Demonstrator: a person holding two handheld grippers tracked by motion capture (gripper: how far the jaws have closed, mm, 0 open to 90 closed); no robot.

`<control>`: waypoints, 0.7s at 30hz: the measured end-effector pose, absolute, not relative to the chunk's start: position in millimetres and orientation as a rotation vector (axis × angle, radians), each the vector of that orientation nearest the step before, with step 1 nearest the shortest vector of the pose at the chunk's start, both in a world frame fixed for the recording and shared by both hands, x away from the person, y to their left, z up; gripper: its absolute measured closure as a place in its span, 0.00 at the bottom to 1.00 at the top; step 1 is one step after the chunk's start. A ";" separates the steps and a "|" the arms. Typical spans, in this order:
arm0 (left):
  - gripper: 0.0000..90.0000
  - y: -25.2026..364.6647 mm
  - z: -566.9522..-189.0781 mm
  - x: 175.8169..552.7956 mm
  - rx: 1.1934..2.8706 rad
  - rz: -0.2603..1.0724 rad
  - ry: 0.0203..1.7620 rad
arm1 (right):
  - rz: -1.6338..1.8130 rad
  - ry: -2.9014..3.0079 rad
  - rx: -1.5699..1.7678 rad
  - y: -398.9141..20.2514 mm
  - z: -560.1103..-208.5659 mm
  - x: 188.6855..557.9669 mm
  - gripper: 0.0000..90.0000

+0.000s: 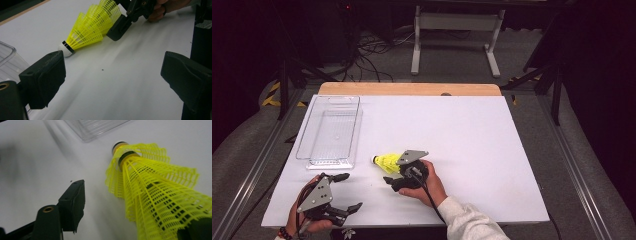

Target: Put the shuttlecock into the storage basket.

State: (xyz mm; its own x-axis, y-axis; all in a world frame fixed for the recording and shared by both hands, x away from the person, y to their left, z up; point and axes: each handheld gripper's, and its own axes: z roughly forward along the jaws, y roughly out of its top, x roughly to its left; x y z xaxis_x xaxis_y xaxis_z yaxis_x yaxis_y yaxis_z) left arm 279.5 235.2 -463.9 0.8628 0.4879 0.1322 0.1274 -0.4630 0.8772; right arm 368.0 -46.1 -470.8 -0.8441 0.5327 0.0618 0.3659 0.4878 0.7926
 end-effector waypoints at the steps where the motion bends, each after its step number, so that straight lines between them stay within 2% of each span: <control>1: 0.08 235.1 -464.3 279.6 2.032 0.450 0.450 | 1.281 2.516 0.803 -44.2 -471.3 368.0 0.41; 2: 0.08 235.1 -464.3 279.6 2.032 0.450 0.450 | 1.281 2.516 0.803 -44.2 -471.3 368.0 0.41; 6: 0.08 235.0 -464.3 279.5 2.034 0.448 0.448 | 1.251 2.434 0.889 -38.2 -472.5 367.2 0.56; 12: 0.08 235.4 -464.3 279.4 2.033 0.447 0.448 | 1.197 2.379 0.939 -33.9 -471.2 366.1 0.66; 17: 0.08 235.7 -464.4 279.1 2.028 0.445 0.452 | 1.149 2.365 0.931 -30.6 -472.1 365.2 0.81; 21: 0.08 235.8 -464.4 279.3 2.033 0.447 0.450 | 1.136 2.360 0.916 -28.4 -471.4 363.9 0.87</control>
State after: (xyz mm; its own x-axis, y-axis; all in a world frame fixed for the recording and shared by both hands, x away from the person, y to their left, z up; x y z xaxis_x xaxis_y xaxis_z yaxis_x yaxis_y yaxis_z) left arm 279.3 235.8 -464.4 0.8642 0.4868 0.1270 0.1310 -0.4615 0.8774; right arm 363.9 -28.4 -471.4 -0.7228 0.6897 -0.0443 0.3957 0.4655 0.7917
